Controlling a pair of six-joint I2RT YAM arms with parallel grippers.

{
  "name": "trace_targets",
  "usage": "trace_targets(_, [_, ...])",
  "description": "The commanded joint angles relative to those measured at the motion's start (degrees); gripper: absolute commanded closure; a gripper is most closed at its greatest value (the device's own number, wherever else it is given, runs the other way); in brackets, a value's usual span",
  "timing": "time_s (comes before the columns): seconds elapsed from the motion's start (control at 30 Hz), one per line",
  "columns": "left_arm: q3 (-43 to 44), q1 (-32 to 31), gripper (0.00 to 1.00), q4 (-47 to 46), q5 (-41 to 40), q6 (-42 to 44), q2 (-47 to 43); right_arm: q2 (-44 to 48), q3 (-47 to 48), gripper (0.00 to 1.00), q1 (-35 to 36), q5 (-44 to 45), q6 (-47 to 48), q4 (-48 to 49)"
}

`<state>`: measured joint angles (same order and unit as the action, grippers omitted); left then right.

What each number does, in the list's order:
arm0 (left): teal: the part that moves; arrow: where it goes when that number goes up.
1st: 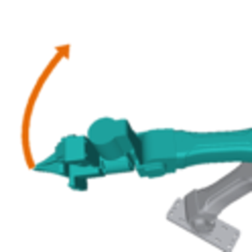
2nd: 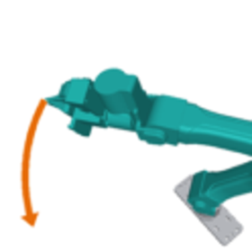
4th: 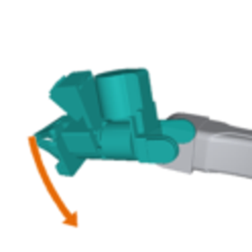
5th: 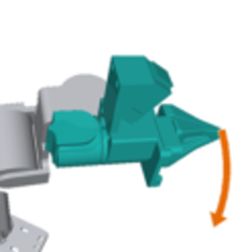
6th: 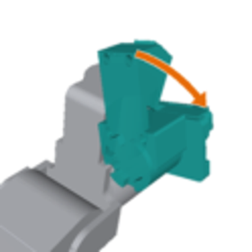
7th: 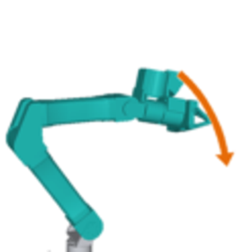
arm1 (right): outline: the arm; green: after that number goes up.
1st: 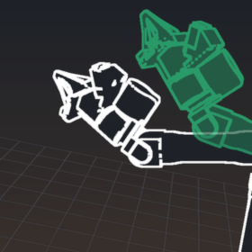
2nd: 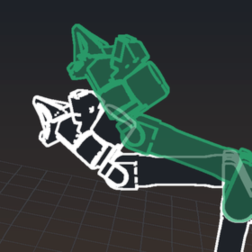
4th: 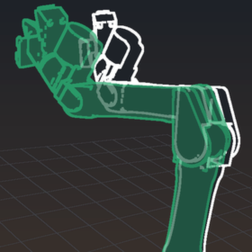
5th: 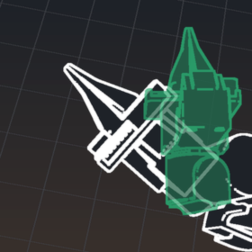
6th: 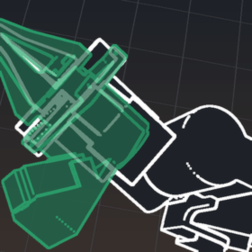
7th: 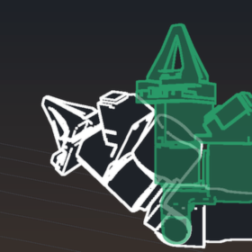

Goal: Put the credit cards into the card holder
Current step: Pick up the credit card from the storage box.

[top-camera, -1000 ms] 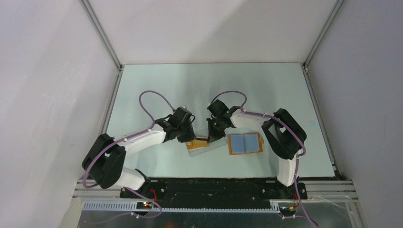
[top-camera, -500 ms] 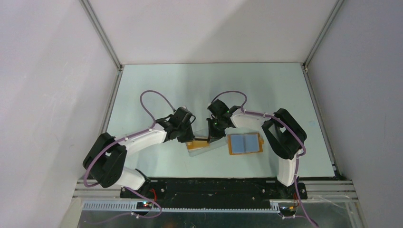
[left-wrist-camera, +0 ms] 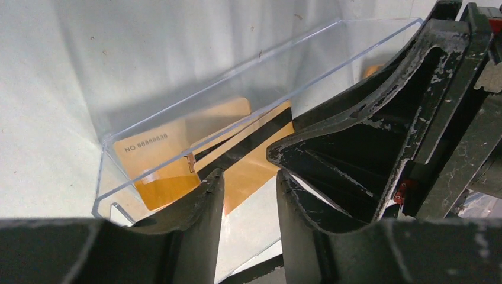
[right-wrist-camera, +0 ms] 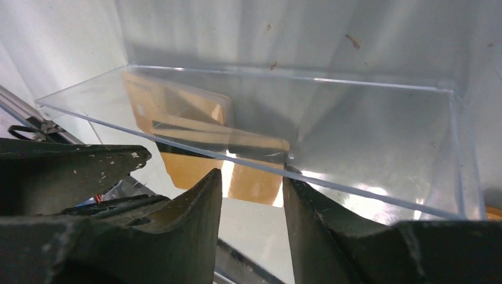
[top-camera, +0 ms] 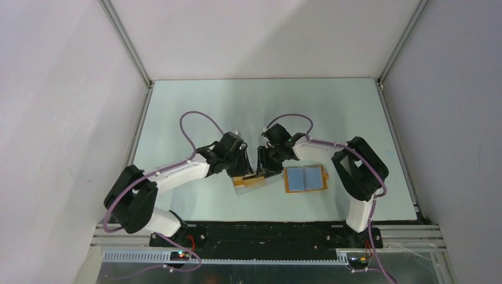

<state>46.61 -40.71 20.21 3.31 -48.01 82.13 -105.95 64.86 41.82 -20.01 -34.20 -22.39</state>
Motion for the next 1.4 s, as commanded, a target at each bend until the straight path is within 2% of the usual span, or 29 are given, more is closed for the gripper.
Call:
trace_targets(0.0, [1.0, -0.2, 0.56, -1.9, 0.5, -0.1, -2.3, -1.8, -3.1, 0.52, -1.1, -2.5, -1.4, 2.2])
trace_targets(0.47, [-1.8, 0.4, 0.45, -1.9, -0.2, -2.6, -0.5, -2.6, -4.7, 0.32, -1.9, -2.9, -2.3, 3.3])
trace_targets(0.63, [-1.8, 0.7, 0.47, -2.0, 1.1, -2.1, -1.2, -2.3, -5.6, 0.31, -1.8, -4.6, -3.3, 4.8])
trace_targets(0.77, [-1.7, 0.7, 0.55, -1.9, 2.5, -1.9, -0.4, -2.2, -6.3, 0.38, -1.9, -5.7, -4.2, 5.9])
trace_targets(0.87, [-1.9, 0.8, 0.62, -1.9, 3.8, -1.8, 0.5, -2.2, -6.5, 0.49, -2.0, -6.0, -4.5, 6.2])
trace_targets(1.07, [-2.3, 0.6, 0.64, -1.9, 4.0, -1.4, 1.1, -2.0, -6.5, 0.58, -2.1, -6.9, -4.8, 6.9])
trace_targets(1.17, [-2.5, 0.7, 0.64, -1.8, 3.3, -0.9, 0.0, -2.2, -6.7, 0.59, -2.0, -7.6, -5.1, 7.5])
trace_targets(1.27, [-2.2, 0.6, 0.56, -1.5, 2.3, -0.1, -0.2, -2.3, -6.8, 0.61, -2.0, -7.9, -5.2, 7.6])
trace_targets(1.33, [-2.1, 0.7, 0.53, -1.0, 1.7, 0.4, 0.2, -2.2, -6.8, 0.69, -2.2, -8.0, -5.3, 7.8])
trace_targets(1.37, [-2.0, 0.7, 0.53, -0.6, 1.3, 0.5, 0.5, -2.0, -6.8, 0.77, -2.2, -8.1, -5.3, 7.8])
